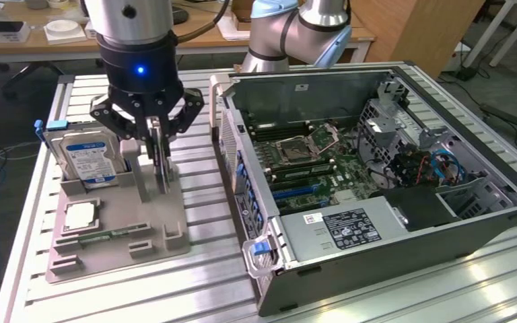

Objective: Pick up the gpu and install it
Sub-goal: 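Pick up the gpu and move the gpu toward the slot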

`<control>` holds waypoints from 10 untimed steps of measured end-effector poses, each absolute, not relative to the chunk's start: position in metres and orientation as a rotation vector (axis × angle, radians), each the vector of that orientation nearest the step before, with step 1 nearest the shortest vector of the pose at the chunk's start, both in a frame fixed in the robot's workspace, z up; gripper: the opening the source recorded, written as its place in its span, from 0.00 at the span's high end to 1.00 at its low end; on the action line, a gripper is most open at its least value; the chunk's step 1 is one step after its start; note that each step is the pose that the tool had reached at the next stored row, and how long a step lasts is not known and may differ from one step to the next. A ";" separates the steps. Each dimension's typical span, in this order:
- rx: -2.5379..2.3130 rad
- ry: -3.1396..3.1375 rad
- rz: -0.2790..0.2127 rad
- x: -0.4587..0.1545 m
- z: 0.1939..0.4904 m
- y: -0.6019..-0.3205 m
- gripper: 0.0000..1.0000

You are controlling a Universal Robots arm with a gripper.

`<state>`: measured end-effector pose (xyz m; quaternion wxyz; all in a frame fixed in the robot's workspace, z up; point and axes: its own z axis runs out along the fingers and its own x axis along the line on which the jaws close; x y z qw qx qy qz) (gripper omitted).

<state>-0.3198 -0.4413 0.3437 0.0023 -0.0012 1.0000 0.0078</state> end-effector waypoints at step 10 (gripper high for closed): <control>-0.004 3.137 0.025 -0.320 0.347 -0.441 0.74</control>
